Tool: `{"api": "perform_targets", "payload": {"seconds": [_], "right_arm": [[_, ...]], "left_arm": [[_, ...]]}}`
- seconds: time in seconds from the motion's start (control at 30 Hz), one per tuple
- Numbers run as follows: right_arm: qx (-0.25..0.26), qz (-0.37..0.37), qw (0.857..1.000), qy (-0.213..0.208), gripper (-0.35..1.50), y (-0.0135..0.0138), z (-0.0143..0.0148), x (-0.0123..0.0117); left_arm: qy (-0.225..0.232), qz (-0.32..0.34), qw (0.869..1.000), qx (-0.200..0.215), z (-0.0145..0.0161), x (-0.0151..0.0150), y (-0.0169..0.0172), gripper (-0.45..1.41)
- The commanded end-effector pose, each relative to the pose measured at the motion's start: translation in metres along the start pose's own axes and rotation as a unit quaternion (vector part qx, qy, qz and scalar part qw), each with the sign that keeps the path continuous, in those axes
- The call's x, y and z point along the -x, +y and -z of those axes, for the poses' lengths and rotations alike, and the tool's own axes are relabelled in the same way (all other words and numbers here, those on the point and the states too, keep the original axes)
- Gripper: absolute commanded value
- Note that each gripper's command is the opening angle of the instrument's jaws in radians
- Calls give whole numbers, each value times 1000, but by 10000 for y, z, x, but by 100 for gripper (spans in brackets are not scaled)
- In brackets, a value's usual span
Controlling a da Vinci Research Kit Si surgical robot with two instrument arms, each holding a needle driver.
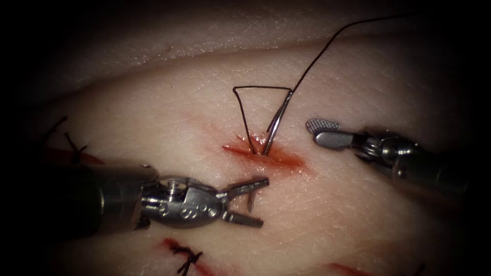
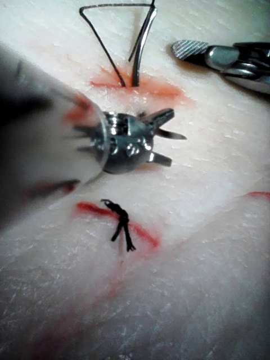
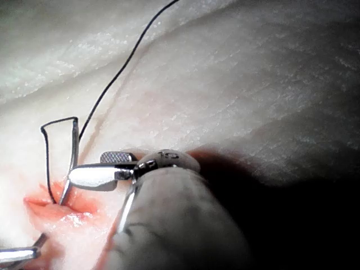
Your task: Wound Closure
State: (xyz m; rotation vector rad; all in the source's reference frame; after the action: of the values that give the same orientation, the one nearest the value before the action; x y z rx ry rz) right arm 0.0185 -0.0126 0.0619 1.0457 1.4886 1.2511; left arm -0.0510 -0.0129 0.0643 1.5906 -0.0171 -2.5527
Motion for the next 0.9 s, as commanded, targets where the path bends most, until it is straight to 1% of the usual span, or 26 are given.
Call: {"api": "perform_targets", "payload": {"seconds": [0.03,0.17,0.23,0.27,0.33,0.37,0.4,0.43,0.47,0.57,0.63,0.7,0.77,0.8,0.83,0.87,0.9], "right_arm": [[-1,-1,1000,0,113,6,-8,4],[-2,-6,1000,-1,110,9,-7,12],[-2,-10,1000,-2,106,10,-6,16],[-2,-10,1000,-2,106,10,-6,16],[-2,-8,1000,-2,104,11,-6,19],[-2,-8,1000,-2,104,11,-6,19],[-2,-8,1000,-2,103,12,-7,20],[-2,-7,1000,-2,101,12,-7,20],[-2,-10,1000,-2,99,12,-7,20],[-1,-10,1000,-3,96,12,-8,21],[-2,-10,1000,-3,89,11,-7,21],[2,-10,1000,-8,86,11,-7,21],[4,-10,1000,-14,86,10,-4,22],[8,-10,1000,-19,84,9,-3,22],[13,-10,1000,-27,71,8,-2,23],[21,5,999,-37,55,6,-2,24],[26,26,998,-44,45,5,-1,25]], "left_arm": [[8,0,1000,5,-8,2,-3,-45],[31,35,998,31,-7,3,-5,-45],[47,64,996,47,-3,1,-5,-45],[47,64,996,47,-3,1,-5,-45],[61,102,991,58,3,-4,-3,-45],[61,102,991,58,3,-4,-3,-45],[77,147,984,66,11,-12,2,-45],[80,160,981,69,13,-14,4,-45],[84,185,976,79,16,-21,12,-45],[90,227,965,95,22,-31,26,-45],[95,249,958,107,28,-39,35,-45],[103,281,946,125,43,-57,42,-45],[110,301,937,138,55,-71,43,-45],[111,305,935,141,59,-75,43,-45],[112,308,934,143,63,-79,43,-45],[114,312,932,145,68,-84,43,-45],[115,313,931,146,72,-88,43,-45]]}}
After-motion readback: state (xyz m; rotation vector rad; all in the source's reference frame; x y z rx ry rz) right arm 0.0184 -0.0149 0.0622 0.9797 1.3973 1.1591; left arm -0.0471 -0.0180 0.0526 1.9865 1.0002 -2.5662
